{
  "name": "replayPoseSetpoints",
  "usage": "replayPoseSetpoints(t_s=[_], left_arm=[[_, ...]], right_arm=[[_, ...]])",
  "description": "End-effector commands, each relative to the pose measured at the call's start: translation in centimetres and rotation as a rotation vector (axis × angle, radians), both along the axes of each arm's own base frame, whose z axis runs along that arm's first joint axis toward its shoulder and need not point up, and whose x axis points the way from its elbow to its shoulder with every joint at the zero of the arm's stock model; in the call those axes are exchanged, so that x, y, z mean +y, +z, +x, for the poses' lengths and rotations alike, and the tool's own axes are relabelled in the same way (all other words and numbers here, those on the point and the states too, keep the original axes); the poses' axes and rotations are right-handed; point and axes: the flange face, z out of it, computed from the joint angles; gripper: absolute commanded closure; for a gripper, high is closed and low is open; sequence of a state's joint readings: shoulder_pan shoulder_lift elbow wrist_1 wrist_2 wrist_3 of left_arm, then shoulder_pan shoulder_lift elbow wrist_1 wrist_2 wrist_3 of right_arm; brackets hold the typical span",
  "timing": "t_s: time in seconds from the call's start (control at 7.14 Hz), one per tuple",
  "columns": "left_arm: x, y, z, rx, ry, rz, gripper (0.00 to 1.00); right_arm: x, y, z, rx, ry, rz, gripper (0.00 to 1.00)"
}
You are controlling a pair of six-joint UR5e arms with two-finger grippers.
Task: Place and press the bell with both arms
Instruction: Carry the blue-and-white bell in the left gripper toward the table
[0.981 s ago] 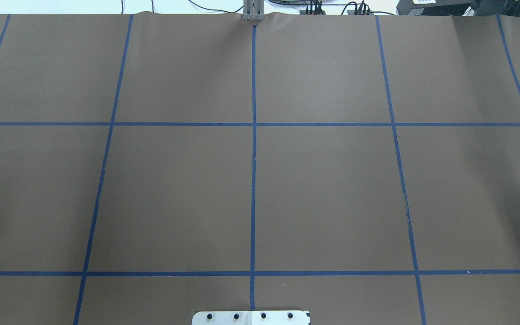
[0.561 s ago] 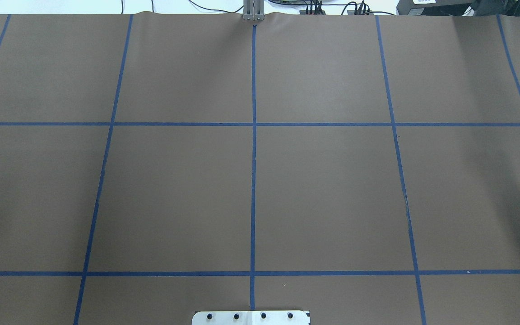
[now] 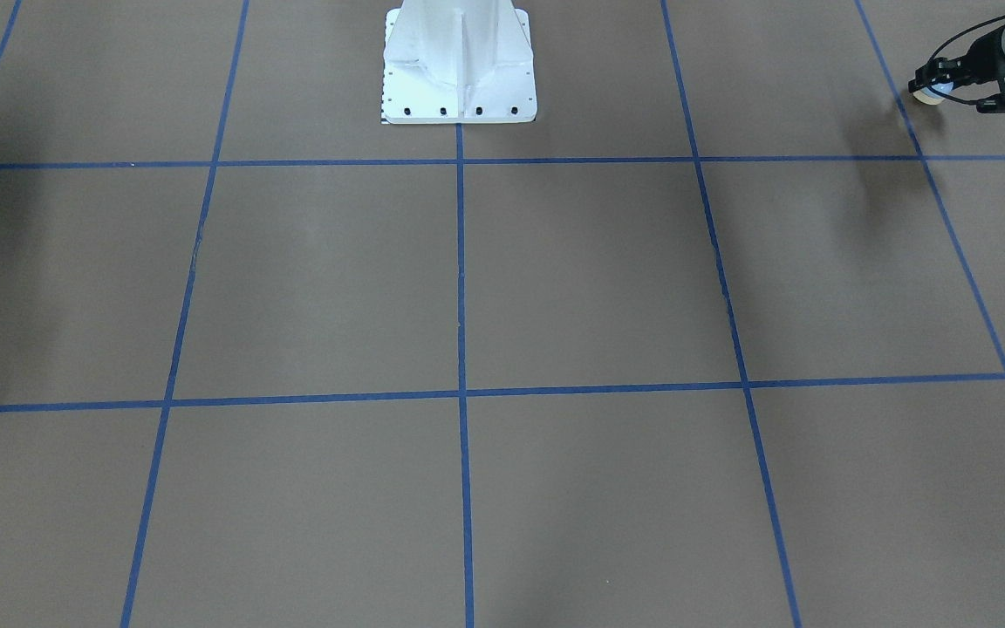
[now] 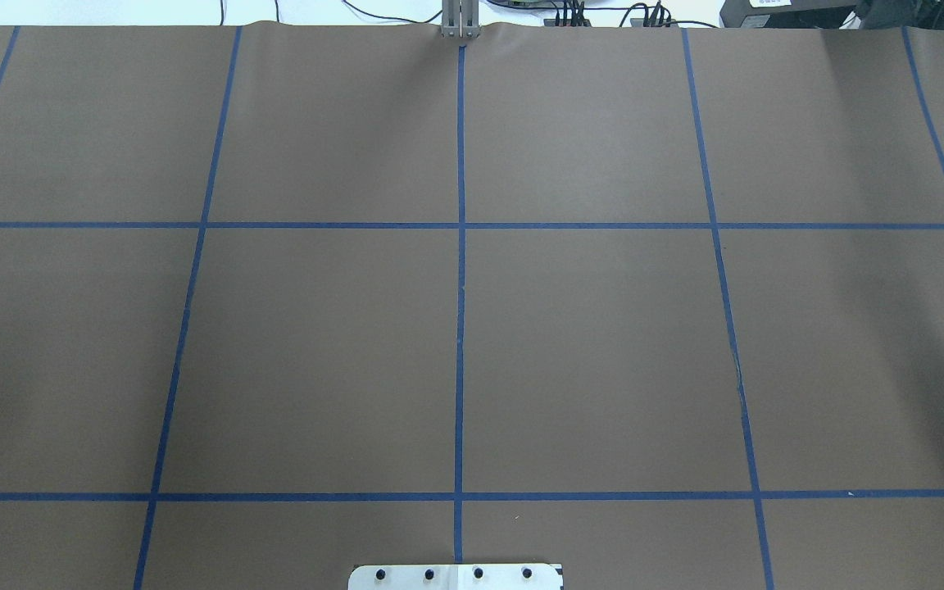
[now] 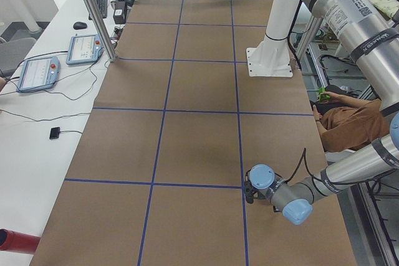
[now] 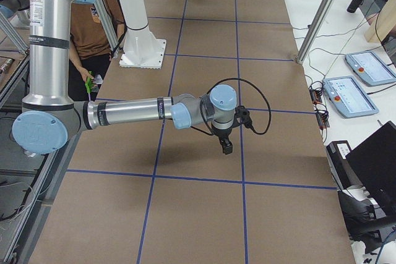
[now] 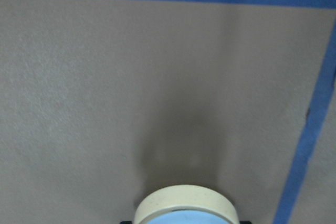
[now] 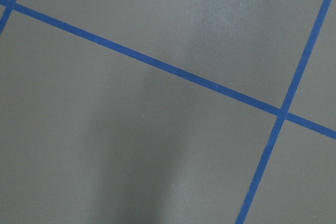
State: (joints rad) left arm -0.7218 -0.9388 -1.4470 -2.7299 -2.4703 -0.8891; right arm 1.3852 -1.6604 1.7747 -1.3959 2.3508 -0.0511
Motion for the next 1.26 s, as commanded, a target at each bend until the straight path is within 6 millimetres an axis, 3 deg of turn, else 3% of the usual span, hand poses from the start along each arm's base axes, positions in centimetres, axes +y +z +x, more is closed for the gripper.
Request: replayPoseSetpoints(t_s=[0.0, 0.56, 1.12], left_arm=[[-0.1, -1.5, 0.6, 0.061, 0.025, -0.039, 0.83], [-3.5, -3.9, 4.0, 0.115, 0.010, 0.049, 0.83], [-8.1, -9.9, 3.1, 0.186, -0.162, 0.199, 0.83]], right_arm=[[0.0, 0.0, 0.0, 0.001, 0.001, 0.000, 0.00], [0.0, 0.4, -0.1, 0.002, -0.001, -0.009, 0.00], [0.0, 1.0, -0.1, 0.000, -0.001, -0.023, 0.00]])
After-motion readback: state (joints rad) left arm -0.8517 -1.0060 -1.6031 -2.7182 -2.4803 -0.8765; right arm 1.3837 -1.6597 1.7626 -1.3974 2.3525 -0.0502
